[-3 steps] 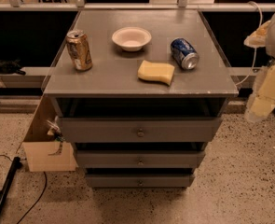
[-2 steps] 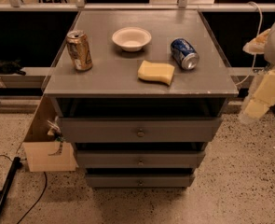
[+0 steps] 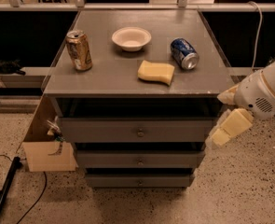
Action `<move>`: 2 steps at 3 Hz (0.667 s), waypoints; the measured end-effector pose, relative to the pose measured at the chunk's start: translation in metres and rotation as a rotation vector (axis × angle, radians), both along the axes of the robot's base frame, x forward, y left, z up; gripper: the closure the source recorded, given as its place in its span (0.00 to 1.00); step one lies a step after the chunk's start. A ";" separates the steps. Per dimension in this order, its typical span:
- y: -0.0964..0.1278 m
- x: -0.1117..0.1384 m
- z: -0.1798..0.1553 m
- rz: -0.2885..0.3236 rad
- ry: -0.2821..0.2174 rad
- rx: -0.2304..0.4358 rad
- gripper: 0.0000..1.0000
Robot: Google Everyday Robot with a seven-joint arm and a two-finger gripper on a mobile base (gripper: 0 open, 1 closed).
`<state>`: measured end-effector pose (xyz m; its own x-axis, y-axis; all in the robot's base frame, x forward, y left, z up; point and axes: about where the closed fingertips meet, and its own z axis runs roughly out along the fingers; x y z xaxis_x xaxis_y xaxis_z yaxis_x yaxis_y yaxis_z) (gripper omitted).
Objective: Open top drawer
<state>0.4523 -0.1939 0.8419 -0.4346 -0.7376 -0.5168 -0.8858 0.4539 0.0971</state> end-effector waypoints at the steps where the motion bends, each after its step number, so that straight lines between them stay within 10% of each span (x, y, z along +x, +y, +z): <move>1: 0.001 0.001 0.000 0.001 0.000 0.001 0.00; 2: 0.010 0.000 -0.022 -0.022 0.034 0.013 0.00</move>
Offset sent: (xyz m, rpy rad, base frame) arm -0.0008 0.0209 -0.0585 0.0338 0.0889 -0.0655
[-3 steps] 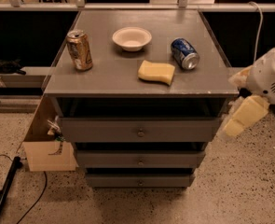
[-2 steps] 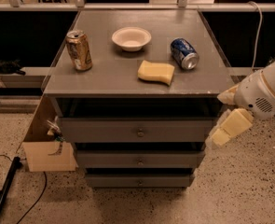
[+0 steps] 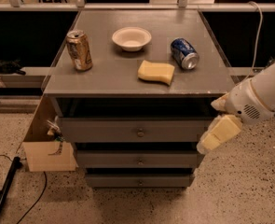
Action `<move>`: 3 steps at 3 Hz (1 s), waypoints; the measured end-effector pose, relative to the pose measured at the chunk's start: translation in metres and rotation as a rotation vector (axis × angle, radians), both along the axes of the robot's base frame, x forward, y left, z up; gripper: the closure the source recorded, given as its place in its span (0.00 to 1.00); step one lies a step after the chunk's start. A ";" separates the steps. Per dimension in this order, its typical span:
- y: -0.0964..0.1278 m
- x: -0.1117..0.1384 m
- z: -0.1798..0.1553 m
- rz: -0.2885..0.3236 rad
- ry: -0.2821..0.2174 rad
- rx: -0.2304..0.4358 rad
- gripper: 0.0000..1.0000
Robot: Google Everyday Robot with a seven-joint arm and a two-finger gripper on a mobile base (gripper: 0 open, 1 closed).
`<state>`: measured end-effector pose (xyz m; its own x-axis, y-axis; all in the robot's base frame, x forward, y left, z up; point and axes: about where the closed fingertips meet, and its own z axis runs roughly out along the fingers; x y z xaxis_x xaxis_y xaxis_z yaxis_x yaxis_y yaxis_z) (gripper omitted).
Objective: Open top drawer
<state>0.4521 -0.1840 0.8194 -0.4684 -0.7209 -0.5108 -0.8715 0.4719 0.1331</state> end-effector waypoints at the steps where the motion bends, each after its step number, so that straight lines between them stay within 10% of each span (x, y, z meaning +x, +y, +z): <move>1: 0.011 0.000 -0.029 -0.035 0.038 0.014 0.00; 3: 0.030 0.020 -0.068 -0.145 0.084 0.080 0.00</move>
Offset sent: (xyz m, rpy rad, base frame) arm 0.0170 0.0330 -0.0813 0.0914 0.0985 -0.1461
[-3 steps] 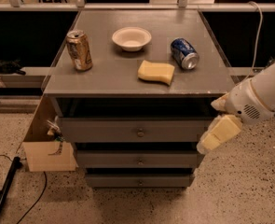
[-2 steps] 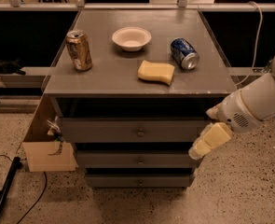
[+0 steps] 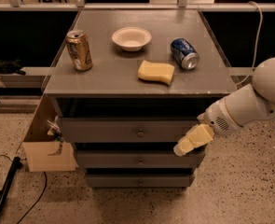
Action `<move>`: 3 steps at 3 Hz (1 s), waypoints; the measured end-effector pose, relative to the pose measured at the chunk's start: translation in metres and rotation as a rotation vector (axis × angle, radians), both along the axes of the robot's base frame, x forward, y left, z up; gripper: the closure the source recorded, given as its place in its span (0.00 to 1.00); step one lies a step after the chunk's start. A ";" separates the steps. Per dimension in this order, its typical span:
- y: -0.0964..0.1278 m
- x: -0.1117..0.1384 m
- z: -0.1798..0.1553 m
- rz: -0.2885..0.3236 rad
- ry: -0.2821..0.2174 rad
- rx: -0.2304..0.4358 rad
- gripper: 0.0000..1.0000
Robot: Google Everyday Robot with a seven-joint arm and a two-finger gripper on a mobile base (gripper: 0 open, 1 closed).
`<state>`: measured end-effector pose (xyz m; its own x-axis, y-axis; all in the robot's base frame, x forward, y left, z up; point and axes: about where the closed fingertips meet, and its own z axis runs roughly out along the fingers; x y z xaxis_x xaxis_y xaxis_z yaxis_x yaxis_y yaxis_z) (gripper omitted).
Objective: Open top drawer
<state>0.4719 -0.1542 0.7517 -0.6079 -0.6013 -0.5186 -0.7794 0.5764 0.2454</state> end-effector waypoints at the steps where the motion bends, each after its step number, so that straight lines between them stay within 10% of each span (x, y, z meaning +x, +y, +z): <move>1: 0.002 0.010 -0.008 -0.065 -0.008 0.002 0.00; 3: 0.005 0.008 -0.013 -0.076 -0.025 -0.006 0.00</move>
Offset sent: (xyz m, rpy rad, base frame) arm 0.0103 0.0019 -0.0077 0.0022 -0.0082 -0.0646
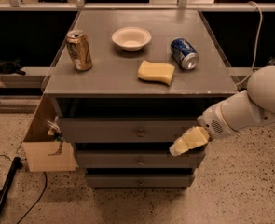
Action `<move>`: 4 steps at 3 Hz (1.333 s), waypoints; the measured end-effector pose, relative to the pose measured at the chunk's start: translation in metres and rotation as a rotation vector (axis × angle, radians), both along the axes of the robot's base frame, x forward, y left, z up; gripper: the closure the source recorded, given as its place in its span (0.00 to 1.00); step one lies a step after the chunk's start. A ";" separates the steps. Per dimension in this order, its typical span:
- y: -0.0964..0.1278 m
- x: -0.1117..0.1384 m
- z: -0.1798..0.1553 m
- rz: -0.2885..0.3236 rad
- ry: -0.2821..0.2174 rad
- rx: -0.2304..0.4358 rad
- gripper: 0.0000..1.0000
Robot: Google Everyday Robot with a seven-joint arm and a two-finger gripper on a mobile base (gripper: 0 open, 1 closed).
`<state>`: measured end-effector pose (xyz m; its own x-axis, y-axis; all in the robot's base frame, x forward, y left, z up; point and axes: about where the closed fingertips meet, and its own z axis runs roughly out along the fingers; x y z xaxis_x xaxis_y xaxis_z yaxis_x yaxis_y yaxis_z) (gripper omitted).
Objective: Open top drawer
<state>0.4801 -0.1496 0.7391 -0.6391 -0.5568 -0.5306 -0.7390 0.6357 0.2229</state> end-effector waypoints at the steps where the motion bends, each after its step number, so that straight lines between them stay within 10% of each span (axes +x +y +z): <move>1: 0.010 0.003 -0.005 -0.005 -0.035 0.008 0.00; 4: 0.032 0.049 0.003 -0.089 -0.183 0.037 0.00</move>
Offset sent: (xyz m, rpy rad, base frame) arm 0.0361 0.0212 -0.0118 0.1037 -0.0578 -0.0868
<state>0.5291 -0.1176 0.7418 -0.5761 -0.4805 -0.6613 -0.7104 0.6944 0.1144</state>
